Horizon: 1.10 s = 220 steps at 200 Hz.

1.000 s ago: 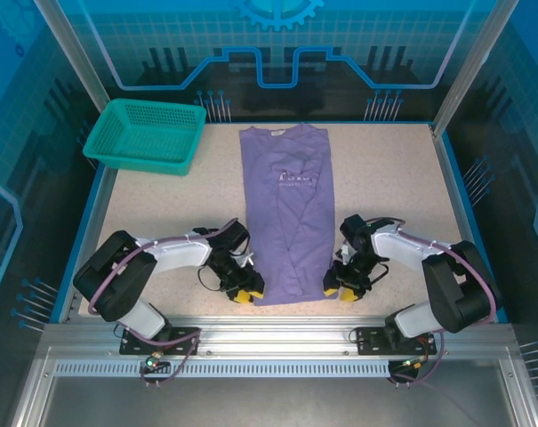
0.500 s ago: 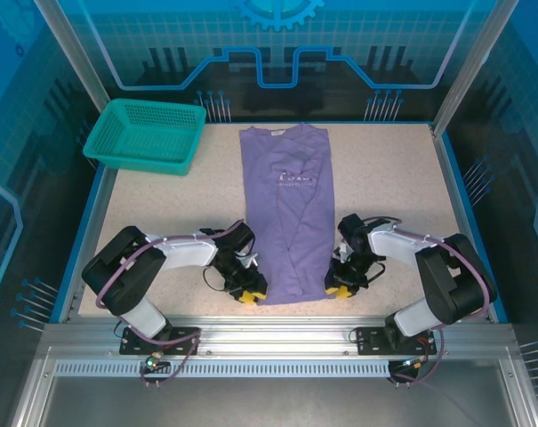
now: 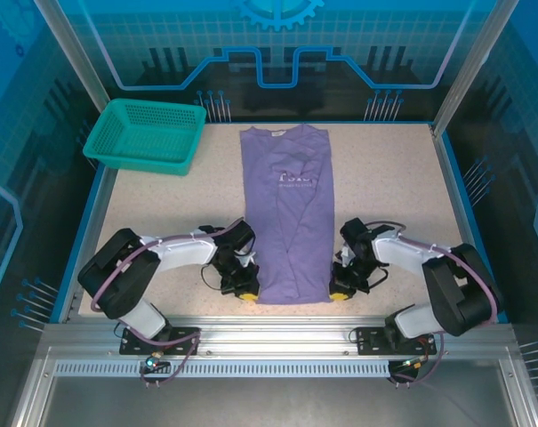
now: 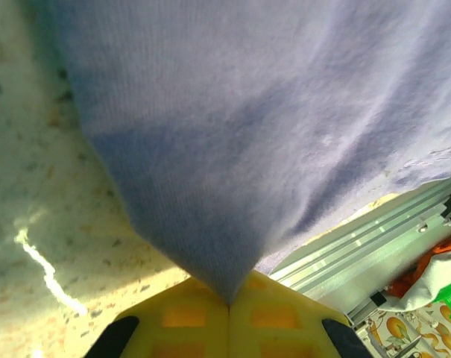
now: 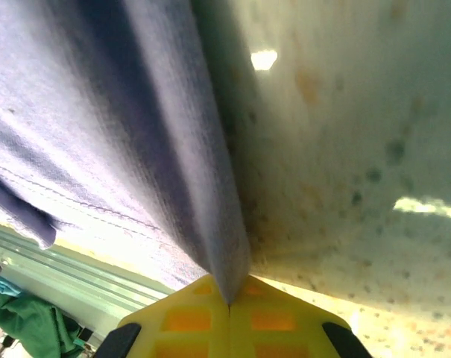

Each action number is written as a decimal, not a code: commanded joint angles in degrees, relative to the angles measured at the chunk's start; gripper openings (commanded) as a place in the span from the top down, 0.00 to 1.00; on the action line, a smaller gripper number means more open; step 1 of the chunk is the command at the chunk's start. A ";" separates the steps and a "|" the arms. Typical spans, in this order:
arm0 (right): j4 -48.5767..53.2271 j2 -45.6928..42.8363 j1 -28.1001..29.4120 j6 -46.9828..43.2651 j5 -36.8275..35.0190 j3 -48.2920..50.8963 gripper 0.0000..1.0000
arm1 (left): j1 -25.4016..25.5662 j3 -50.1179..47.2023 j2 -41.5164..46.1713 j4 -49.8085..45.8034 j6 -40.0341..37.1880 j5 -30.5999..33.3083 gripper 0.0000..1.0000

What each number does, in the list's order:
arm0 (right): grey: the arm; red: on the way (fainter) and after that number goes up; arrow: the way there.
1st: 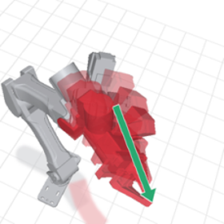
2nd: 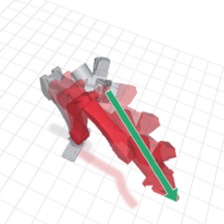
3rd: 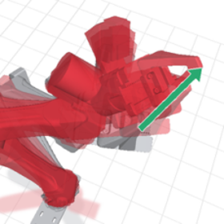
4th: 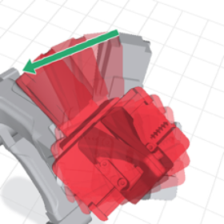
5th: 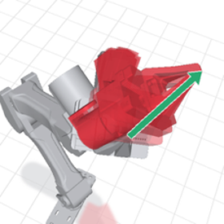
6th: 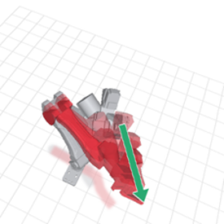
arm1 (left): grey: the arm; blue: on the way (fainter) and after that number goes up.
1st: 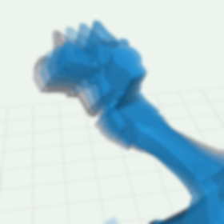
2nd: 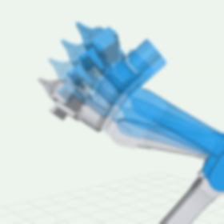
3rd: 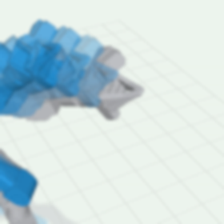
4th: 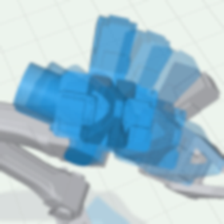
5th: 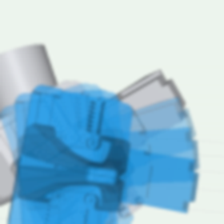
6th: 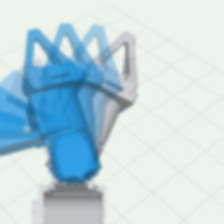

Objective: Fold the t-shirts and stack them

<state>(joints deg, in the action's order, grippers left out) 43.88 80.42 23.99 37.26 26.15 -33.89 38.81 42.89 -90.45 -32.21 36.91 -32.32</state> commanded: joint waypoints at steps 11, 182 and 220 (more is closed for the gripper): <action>3.60 -6.12 2.71 5.60 4.08 3.82 1.00 | 0.29 -0.52 4.25 -8.76 -3.15 -3.33 1.00; 12.28 19.96 -15.81 9.74 3.14 -49.82 1.00 | -19.37 42.86 -15.99 -15.25 -0.31 -1.85 1.00; 13.60 31.83 -16.64 13.22 1.16 -59.95 1.00 | -23.07 51.13 -23.97 -13.98 2.13 3.29 1.00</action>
<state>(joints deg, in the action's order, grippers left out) 54.46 106.87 8.29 47.59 28.88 -88.86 18.00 88.55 -110.10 -45.84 34.20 -32.58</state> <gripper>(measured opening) 0.049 0.052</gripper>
